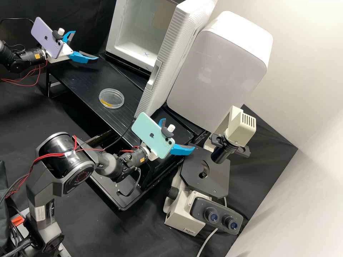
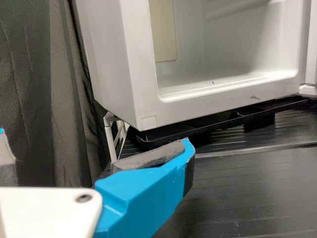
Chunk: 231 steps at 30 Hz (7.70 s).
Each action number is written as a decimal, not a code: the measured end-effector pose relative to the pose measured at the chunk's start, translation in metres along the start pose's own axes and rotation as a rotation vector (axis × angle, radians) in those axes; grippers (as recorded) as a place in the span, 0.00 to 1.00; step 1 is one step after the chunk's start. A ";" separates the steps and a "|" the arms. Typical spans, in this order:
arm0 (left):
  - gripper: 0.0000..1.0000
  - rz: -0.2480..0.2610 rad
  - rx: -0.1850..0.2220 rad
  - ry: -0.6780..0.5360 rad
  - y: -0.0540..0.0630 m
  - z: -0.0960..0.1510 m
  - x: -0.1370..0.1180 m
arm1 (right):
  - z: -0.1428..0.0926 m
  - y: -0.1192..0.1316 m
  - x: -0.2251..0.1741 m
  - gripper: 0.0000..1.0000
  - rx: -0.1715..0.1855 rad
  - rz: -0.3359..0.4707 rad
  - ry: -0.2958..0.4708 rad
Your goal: Place the petri dish in the incubator
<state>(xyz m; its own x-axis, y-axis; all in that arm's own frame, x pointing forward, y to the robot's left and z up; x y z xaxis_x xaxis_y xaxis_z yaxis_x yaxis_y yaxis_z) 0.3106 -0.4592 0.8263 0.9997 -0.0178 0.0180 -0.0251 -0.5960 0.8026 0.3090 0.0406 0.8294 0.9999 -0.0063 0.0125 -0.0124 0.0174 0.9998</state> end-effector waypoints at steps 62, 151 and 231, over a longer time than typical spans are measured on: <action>1.00 -0.029 0.040 -0.483 -0.010 0.095 -0.081 | 0.000 0.000 0.000 1.00 0.000 0.000 0.000; 1.00 -0.257 -0.212 -0.623 -0.051 0.127 -0.031 | 0.000 0.000 0.000 1.00 0.000 0.000 0.000; 0.00 -0.251 -0.191 -0.638 -0.055 0.135 -0.026 | 0.000 0.000 0.000 1.00 0.000 0.000 0.000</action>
<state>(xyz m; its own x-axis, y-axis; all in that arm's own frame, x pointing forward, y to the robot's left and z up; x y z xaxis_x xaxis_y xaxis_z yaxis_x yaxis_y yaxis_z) 0.2858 -0.5342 0.7016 0.7766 -0.4000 -0.4868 0.2651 -0.4935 0.8284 0.3090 0.0406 0.8294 0.9999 -0.0063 0.0125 -0.0124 0.0174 0.9998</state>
